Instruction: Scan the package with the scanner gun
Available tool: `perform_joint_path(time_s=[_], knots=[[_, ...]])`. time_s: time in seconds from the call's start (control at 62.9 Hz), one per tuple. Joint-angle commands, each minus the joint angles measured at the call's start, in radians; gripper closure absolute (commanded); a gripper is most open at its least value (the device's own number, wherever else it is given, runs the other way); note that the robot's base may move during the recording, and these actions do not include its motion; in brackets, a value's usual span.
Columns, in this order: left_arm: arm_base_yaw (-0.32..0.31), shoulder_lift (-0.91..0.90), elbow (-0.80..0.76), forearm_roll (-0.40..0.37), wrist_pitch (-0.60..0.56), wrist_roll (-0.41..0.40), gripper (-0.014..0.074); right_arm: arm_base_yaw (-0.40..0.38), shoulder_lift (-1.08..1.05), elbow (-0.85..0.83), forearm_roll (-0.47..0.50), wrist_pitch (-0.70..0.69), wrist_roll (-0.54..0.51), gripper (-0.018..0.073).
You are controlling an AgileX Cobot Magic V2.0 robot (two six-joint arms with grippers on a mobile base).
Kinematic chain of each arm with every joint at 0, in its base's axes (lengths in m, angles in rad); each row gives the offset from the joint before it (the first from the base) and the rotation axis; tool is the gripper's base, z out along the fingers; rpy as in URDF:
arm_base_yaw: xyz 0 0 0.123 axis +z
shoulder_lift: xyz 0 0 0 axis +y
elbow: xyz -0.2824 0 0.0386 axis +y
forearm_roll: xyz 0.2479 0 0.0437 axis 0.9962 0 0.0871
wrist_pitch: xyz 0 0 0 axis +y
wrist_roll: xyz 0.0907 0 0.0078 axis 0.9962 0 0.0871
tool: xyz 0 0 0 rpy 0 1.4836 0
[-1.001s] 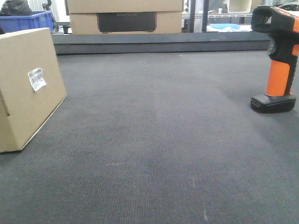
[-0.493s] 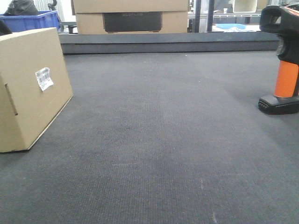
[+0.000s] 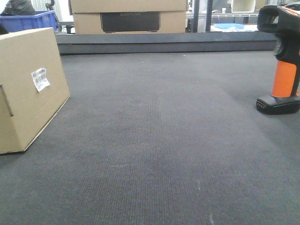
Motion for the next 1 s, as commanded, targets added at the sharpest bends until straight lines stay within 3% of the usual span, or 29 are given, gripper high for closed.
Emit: perform_joint_path(time_s=[0.0, 0.238, 0.381, 0.525, 0.731, 0.874, 0.985], knots=[[-0.008, 0.058, -0.116, -0.001, 0.130, 0.001, 0.0707, 0.003, -0.003, 0.000, 0.004, -0.022, -0.002, 0.0721], [-0.008, 0.414, -0.501, -0.008, 0.469, 0.001, 0.0707, 0.003, -0.003, 0.000, 0.004, -0.022, -0.002, 0.0721], [-0.008, 0.569, -0.637, -0.008, 0.505, 0.001, 0.0707, 0.003, -0.003, 0.000, 0.004, -0.022, -0.002, 0.0721], [-0.008, 0.704, -0.721, -0.028, 0.439, 0.001, 0.0707, 0.003, -0.003, 0.000, 0.004, -0.022, -0.002, 0.0721], [-0.008, 1.052, -0.983, -0.077, 0.677, -0.003, 0.0707, 0.003, -0.003, 0.000, 0.004, -0.022, -0.002, 0.0721], [-0.061, 1.236, -1.146, -0.050, 0.741, -0.031, 0.0707, 0.003, -0.003, 0.000, 0.004, -0.022, -0.002, 0.0721], [-0.137, 1.343, -1.230, 0.090, 0.764, -0.193, 0.0707, 0.003, -0.003, 0.000, 0.004, -0.022, -0.002, 0.0721]])
